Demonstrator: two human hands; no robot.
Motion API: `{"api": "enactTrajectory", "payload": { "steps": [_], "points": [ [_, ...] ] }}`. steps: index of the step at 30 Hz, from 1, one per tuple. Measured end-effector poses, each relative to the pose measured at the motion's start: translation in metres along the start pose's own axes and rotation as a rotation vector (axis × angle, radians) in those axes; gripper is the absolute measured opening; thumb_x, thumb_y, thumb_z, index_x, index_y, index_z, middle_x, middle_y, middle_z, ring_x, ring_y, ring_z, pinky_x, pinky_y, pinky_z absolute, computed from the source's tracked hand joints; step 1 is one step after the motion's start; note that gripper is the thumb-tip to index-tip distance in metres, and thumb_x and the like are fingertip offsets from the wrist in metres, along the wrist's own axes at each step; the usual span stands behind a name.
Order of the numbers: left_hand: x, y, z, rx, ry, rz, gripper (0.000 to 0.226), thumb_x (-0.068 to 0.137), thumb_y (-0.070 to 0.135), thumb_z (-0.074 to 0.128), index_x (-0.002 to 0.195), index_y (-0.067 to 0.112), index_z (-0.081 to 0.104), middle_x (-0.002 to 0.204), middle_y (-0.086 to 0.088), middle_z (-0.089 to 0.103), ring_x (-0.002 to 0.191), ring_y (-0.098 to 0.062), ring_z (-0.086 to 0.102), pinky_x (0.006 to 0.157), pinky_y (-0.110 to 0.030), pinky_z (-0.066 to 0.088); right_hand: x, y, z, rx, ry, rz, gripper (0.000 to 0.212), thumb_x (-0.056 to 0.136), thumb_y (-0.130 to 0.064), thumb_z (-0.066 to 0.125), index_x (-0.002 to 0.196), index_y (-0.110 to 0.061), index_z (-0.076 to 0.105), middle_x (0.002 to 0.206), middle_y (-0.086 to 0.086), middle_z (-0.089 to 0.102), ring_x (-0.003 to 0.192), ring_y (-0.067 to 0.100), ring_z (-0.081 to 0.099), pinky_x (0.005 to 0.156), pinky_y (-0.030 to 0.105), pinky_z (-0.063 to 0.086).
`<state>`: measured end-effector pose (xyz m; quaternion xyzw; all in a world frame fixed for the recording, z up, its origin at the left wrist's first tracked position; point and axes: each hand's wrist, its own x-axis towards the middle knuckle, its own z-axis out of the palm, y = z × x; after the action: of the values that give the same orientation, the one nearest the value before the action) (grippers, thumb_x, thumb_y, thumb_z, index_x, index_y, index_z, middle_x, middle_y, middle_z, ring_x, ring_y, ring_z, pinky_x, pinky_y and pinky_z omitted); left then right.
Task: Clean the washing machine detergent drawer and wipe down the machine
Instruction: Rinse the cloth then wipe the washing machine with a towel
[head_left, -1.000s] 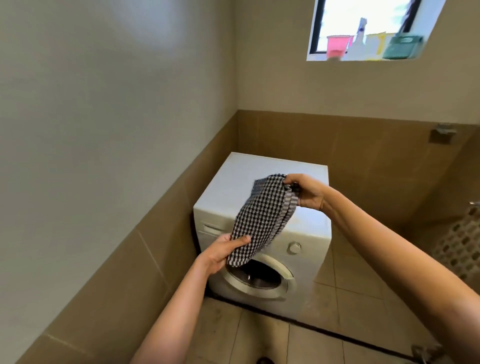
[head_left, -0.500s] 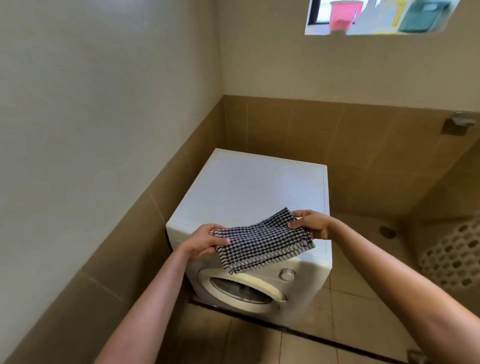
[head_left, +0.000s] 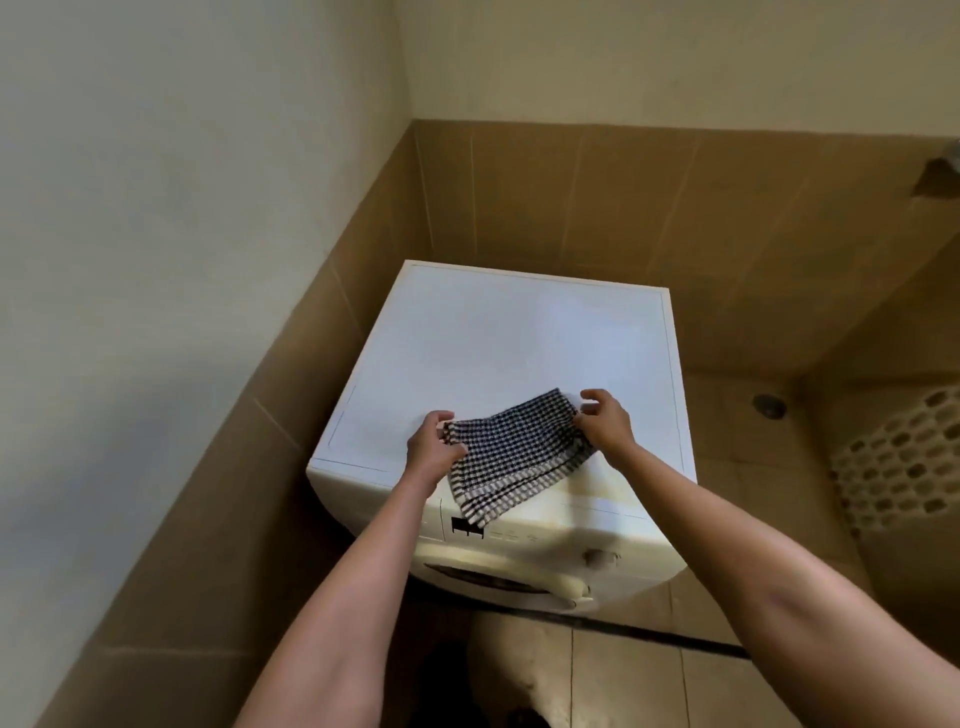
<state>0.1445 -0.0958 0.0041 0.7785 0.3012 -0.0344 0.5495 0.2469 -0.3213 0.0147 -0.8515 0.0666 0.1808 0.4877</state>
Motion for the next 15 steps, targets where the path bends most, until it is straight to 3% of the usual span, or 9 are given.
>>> {"api": "enactTrajectory", "payload": {
  "steps": [4, 8, 12, 15],
  "points": [
    [0.021, -0.011, -0.006, 0.142, 0.115, 0.069, 0.044, 0.089, 0.01, 0.065, 0.131, 0.011, 0.048, 0.133, -0.015, 0.052, 0.122, -0.026, 0.05, 0.093, -0.029, 0.042, 0.003, 0.001, 0.032, -0.229, 0.114, -0.117, 0.047, 0.092, -0.009, 0.045, 0.138, -0.001, 0.039, 0.141, 0.018, 0.043, 0.131, 0.033, 0.041, 0.106, 0.041, 0.036],
    [0.032, -0.035, -0.028, 0.259, 0.269, 0.163, 0.027, 0.095, 0.016, 0.056, 0.12, 0.007, 0.054, 0.128, -0.014, 0.053, 0.116, -0.025, 0.052, 0.085, -0.024, 0.04, 0.002, -0.001, 0.082, -0.439, 0.161, -0.247, 0.057, 0.098, -0.024, 0.045, 0.146, 0.0, 0.026, 0.156, 0.022, 0.015, 0.145, 0.036, 0.011, 0.119, 0.048, 0.013],
    [0.059, -0.058, -0.056, 0.388, 0.359, 0.253, 0.02, 0.096, 0.015, 0.054, 0.114, 0.005, 0.056, 0.123, -0.013, 0.055, 0.113, -0.027, 0.053, 0.086, -0.031, 0.045, -0.002, -0.009, 0.149, -0.536, 0.158, -0.048, 0.085, 0.095, -0.058, 0.031, 0.151, -0.004, -0.004, 0.156, 0.022, -0.018, 0.143, 0.036, -0.02, 0.113, 0.05, -0.016],
    [0.08, -0.072, -0.075, 0.455, 0.395, 0.35, 0.018, 0.094, 0.011, 0.055, 0.111, 0.003, 0.058, 0.119, -0.013, 0.058, 0.112, -0.029, 0.051, 0.091, -0.038, 0.045, -0.007, -0.003, 0.188, -0.608, 0.175, 0.069, 0.097, 0.089, -0.072, 0.022, 0.149, -0.003, -0.012, 0.153, 0.027, -0.022, 0.141, 0.04, -0.024, 0.111, 0.053, -0.02]
  ]
}}
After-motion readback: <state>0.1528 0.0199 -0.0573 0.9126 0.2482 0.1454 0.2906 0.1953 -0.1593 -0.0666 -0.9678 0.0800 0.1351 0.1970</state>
